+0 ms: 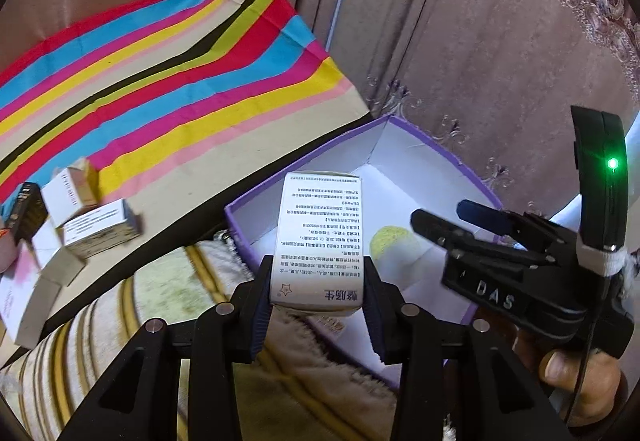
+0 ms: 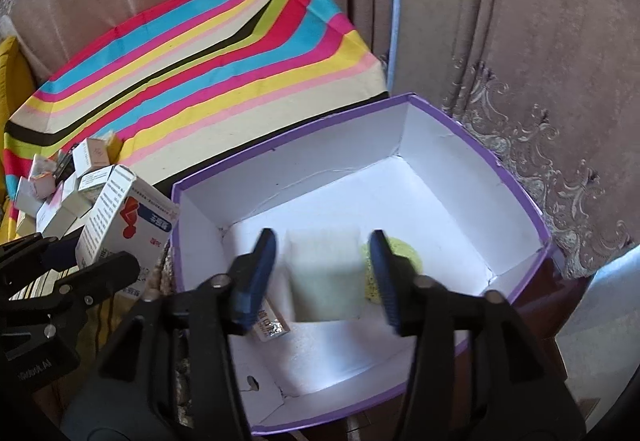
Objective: Organize objects
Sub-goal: 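Carry both boxes to the purple-rimmed box and release them inside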
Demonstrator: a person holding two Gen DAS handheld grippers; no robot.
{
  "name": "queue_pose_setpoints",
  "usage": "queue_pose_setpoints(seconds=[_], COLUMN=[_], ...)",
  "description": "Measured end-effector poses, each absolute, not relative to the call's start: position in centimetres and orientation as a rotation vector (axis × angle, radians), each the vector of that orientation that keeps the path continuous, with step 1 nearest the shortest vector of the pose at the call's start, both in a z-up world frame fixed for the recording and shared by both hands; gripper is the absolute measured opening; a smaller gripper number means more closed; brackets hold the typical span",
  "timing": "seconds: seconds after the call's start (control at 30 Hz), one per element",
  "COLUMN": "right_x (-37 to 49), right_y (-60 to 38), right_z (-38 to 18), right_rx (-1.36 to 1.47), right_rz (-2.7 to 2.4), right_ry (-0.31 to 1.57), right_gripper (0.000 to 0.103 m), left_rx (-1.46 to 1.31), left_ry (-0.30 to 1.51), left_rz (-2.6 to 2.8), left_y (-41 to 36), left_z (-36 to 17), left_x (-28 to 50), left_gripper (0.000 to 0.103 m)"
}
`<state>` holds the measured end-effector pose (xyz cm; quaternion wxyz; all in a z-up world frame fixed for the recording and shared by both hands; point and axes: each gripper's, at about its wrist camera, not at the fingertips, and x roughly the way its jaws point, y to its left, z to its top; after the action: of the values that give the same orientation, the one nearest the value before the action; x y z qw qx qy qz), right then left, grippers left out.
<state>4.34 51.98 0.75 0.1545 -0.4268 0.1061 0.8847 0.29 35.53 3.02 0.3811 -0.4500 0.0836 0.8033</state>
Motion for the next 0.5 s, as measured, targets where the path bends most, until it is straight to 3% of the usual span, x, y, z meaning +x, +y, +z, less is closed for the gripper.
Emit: queue_pose_setpoints(seconds=[0.1, 0.17, 0.5], right_x=[4.6, 4.6, 4.3], right_y=[52.4, 52.4, 51.0], right_z=[1.0, 1.1, 1.3], right_rx=[-1.199, -1.191, -1.217], right_rz=[2.529, 2.523, 2.584], right_ry=[0.316, 0.306, 0.324], right_gripper=[0.077, 0.08, 0.08], left_rx=[-1.156, -1.152, -1.133], left_ry=[0.2, 0.179, 0.142], left_rz=[2.041, 2.048, 2.118], left_y=[35.8, 35.5, 33.0], left_z=[2.8, 3.0, 3.7], left_x=[0.1, 0.1, 0.2], left_gripper=[0.052, 0.057, 0.059])
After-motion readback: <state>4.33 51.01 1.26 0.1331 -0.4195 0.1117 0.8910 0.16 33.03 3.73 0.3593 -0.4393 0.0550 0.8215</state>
